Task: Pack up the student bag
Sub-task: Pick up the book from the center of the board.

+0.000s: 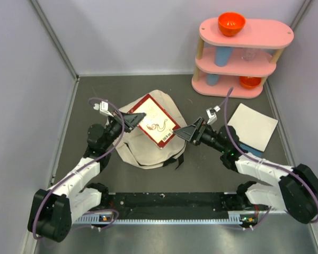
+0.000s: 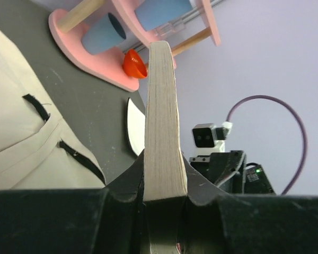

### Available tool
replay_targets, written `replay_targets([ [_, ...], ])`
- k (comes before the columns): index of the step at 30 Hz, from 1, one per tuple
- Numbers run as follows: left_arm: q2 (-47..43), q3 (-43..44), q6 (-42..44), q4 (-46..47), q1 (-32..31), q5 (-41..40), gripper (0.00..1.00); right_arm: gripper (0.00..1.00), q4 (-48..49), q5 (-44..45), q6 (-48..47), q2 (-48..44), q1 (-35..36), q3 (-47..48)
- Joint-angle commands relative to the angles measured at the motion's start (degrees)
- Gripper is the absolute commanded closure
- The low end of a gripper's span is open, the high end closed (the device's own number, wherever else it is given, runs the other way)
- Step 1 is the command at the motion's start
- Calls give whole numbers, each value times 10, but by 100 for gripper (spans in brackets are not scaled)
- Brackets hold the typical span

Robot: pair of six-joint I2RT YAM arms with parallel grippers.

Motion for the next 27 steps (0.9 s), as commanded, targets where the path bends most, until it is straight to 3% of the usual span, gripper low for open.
replay_targets([
  [1,-3,10,-41,105,-1,-17,100,12,142,-8,49,58,7,21],
  [5,2,10,-52,118,-1,-15,100,13,199,-21,77,109,11,27],
  [18,31,10,-57,130,-2,4,100,17,257,-30,99,177,33,65],
  [27,28,-6,-67,146,-2,0,100,45,370,-45,155,241,38,83],
])
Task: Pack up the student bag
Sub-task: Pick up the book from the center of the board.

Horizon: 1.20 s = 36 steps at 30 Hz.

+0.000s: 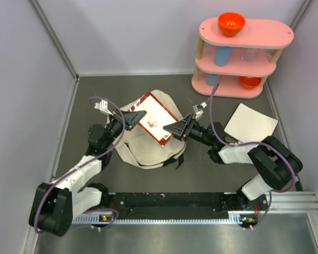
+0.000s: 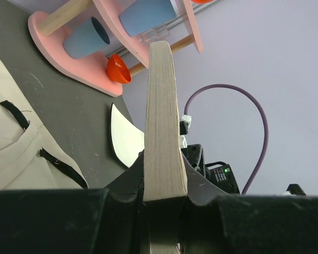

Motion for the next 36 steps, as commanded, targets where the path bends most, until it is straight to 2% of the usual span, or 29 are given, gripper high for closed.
replay_targets([
  [1,-7,-4,-13,71,-1,-2,100,45,101,-8,18,1,11,22],
  [2,-6,-4,-13,71,-1,-1,100,45,96,-6,11,-6,13,21],
  [7,3,-6,-16,84,-1,-2,100,30,49,-4,-13,-31,20,30],
  [10,9,-7,-23,91,-1,-5,100,29,25,3,-22,-38,28,36],
  [12,14,0,-27,79,-1,-6,100,32,26,22,-17,-42,37,32],
  [14,16,4,-26,80,-1,-4,100,42,31,29,-9,-43,39,31],
  [16,18,4,-26,82,-1,-4,100,60,26,23,-11,-46,40,38],
  [18,17,6,-24,68,-1,0,100,86,17,32,-14,-52,40,36],
  [20,14,12,-3,46,-1,18,100,99,-6,48,-37,-74,40,31],
  [21,8,22,8,6,-1,22,71,100,-25,55,-48,-88,40,31],
  [22,2,30,42,-31,-1,29,48,100,-87,65,-64,-103,40,28],
  [24,-13,65,97,-109,-1,39,19,100,-167,109,-121,-170,40,27],
  [25,-18,83,160,-244,-1,32,1,100,-276,130,-142,-193,40,36],
  [27,-25,130,231,-350,-1,11,1,100,-420,222,-206,-271,40,56],
  [28,-26,139,291,-414,-1,6,1,100,-538,254,-219,-295,39,75],
  [29,-29,146,314,-441,-1,1,1,100,-582,328,-246,-317,39,81],
  [31,-26,165,367,-469,-28,-21,1,100,-641,390,-268,-376,37,84],
  [32,-18,190,384,-520,-48,-43,1,100,-685,439,-277,-394,36,82],
  [33,-10,204,406,-540,-72,-69,1,100,-707,460,-277,-412,31,80],
  [34,-3,220,455,-565,-135,-148,1,100,-722,477,-277,-440,28,75],
  [36,28,256,505,-616,-189,-208,1,100,-765,519,-272,-463,20,74],
])
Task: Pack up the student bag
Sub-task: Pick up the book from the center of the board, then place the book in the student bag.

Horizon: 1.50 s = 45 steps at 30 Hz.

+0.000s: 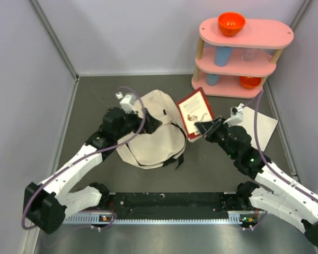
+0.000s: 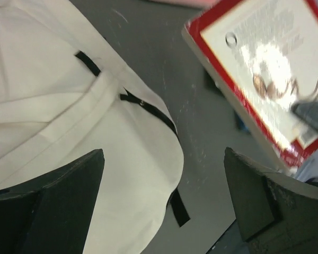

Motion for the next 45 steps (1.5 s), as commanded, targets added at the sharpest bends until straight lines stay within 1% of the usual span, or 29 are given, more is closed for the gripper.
replay_targets([
  [1,43,72,180,-156,-137,-149,1,100,-149,157,-37,-64,-13,23],
  [2,59,73,189,-158,-148,-146,1,100,-164,180,-37,-72,-16,24],
  [5,77,68,224,-168,-189,-149,1,100,-201,212,-36,-98,-22,27],
  [7,83,62,251,-172,-215,-140,1,100,-213,214,-31,-113,-34,21],
  [11,106,55,279,-186,-247,-131,1,100,-214,197,-13,-127,-56,11],
  [15,133,61,281,-183,-269,-118,1,100,-213,166,-8,-99,-68,18],
  [18,171,76,282,-184,-280,-114,3,100,-208,147,-1,-77,-71,21],
  [21,219,90,283,-196,-292,-128,6,100,-192,124,3,-62,-73,21],
  [22,242,99,283,-205,-295,-135,9,100,-187,119,3,-58,-73,21],
  [24,273,113,270,-215,-300,-173,11,100,-181,110,3,-52,-74,21],
  [25,280,117,269,-220,-301,-178,12,100,-180,108,4,-49,-74,21],
  [27,293,119,262,-220,-303,-201,18,100,-178,103,4,-47,-76,21],
  [28,294,122,259,-220,-303,-209,24,100,-177,103,5,-46,-75,20],
  [29,294,123,252,-219,-303,-215,32,100,-176,102,5,-46,-76,19],
  [31,294,125,247,-217,-303,-229,42,100,-174,99,7,-46,-77,17],
  [32,295,126,247,-217,-303,-233,51,100,-174,98,7,-46,-77,14],
  [35,295,130,244,-219,-303,-239,72,100,-172,95,11,-47,-79,8],
  [36,293,131,244,-219,-303,-239,83,100,-171,92,12,-47,-78,7],
  [37,291,132,242,-216,-303,-238,89,100,-170,90,14,-47,-79,7],
  [38,290,132,240,-216,-303,-237,92,100,-170,88,14,-47,-80,4],
  [39,290,134,240,-217,-303,-237,100,100,-167,87,15,-47,-80,2],
  [44,269,135,233,-219,-302,-241,100,100,-162,77,18,-46,-83,-7],
  [45,253,136,231,-218,-302,-244,100,100,-162,74,20,-46,-83,-7],
])
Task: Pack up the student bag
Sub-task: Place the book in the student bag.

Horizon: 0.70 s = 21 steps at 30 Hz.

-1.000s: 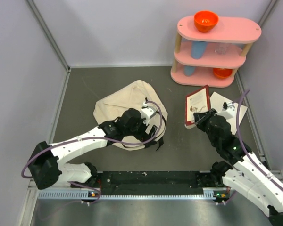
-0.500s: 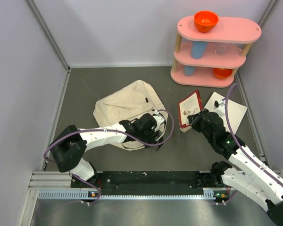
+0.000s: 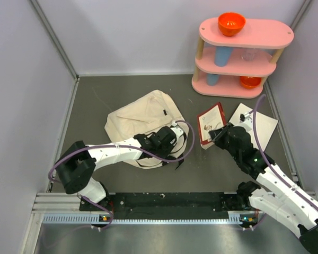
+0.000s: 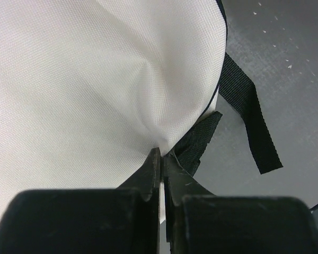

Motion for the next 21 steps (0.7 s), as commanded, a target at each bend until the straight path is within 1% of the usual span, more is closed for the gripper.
replay_targets([
  [1,-52,21,-11,12,-1,-20,100,100,51,-8,8,-3,-8,1],
  [4,-88,23,-10,10,0,-56,100,100,50,-9,8,-6,-9,-1],
  [6,-113,29,-10,5,7,-66,100,100,50,-9,10,-12,-9,-2],
  [12,-165,41,-20,-6,58,-46,100,100,42,-36,-4,-54,-9,-7],
  [15,-181,46,-25,-2,100,5,100,100,30,-52,-4,-78,-10,-11],
  [16,-186,47,-28,1,124,22,100,100,28,-58,-4,-87,-10,-12],
  [18,-194,45,-30,18,146,95,100,100,20,-67,-1,-92,-10,-14],
  [19,-195,44,-28,25,162,116,100,100,17,-68,2,-96,-10,-18],
  [20,-194,45,-27,30,168,152,100,100,17,-68,3,-98,-10,-20],
  [21,-194,47,-27,31,170,166,100,100,17,-67,10,-99,-10,-23],
])
